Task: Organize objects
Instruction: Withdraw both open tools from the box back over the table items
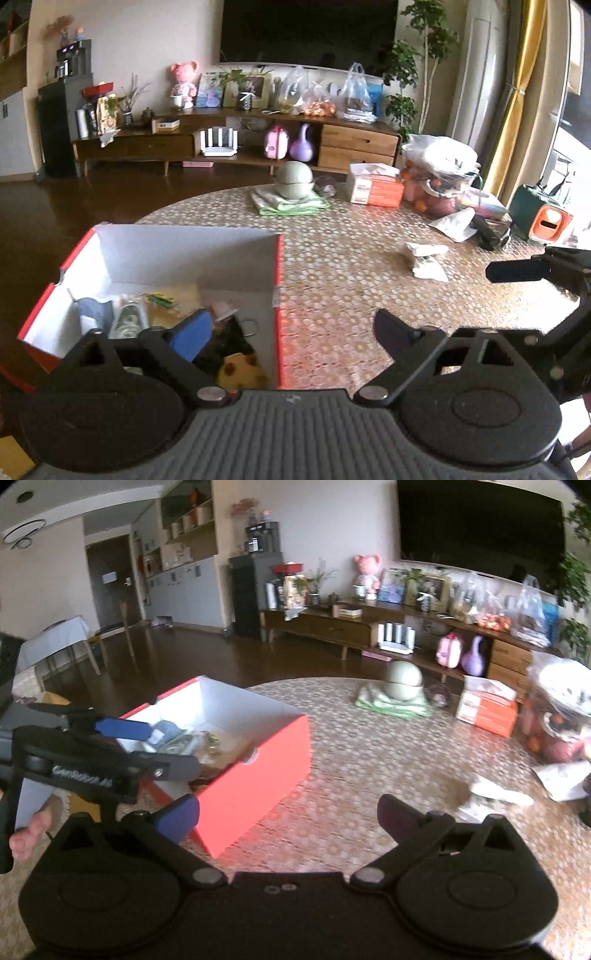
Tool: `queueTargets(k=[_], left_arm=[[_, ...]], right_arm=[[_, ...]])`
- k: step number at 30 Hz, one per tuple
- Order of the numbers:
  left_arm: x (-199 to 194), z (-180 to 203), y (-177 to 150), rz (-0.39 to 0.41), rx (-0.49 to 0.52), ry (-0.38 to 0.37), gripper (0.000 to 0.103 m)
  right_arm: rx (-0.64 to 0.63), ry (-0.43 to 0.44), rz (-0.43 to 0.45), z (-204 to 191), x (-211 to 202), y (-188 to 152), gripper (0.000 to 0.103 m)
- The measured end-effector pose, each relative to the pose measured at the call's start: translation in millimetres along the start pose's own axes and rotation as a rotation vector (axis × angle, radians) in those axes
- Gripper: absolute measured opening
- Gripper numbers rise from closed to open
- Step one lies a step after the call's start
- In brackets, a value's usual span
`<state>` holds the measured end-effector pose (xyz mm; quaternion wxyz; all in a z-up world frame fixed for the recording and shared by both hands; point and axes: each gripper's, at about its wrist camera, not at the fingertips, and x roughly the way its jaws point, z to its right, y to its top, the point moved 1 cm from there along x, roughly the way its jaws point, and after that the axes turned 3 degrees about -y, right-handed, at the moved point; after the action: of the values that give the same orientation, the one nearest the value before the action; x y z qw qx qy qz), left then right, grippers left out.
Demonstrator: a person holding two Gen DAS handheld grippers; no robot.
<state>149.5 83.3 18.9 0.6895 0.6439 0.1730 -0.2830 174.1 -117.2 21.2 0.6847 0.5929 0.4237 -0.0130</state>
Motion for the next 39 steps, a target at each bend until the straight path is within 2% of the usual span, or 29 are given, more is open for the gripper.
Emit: queueTargets(k=[10, 14, 17, 22, 29, 33, 39], left_arm=[[28, 54, 5, 0.003, 0.035, -0.033, 0.103], [43, 74, 6, 0.028, 0.045, 0.011, 0.103], [56, 89, 7, 0.049, 0.039, -0.005, 0.103], [80, 117, 13, 0.008, 0.093, -0.042, 0.103], [121, 152, 19, 0.000, 0.144, -0.025, 0.103], [149, 164, 23, -0.019, 0.125, -0.041, 0.103], [192, 181, 27, -0.023, 0.114, -0.013, 0.103]], right_arm=[[0.085, -0.084, 0.014, 66, -17, -12, 0.103], [0.103, -0.120, 0.017, 92, -21, -16, 0.103], [0.107, -0.143, 0.030, 112, -24, -20, 0.103], [0.116, -0.201, 0.021, 148, -22, -27, 0.103], [0.157, -0.255, -0.020, 196, -5, -36, 0.103], [0.184, -0.285, -0.041, 224, 8, -34, 0.103], [0.261, -0.296, -0.067, 262, 33, -23, 0.103]])
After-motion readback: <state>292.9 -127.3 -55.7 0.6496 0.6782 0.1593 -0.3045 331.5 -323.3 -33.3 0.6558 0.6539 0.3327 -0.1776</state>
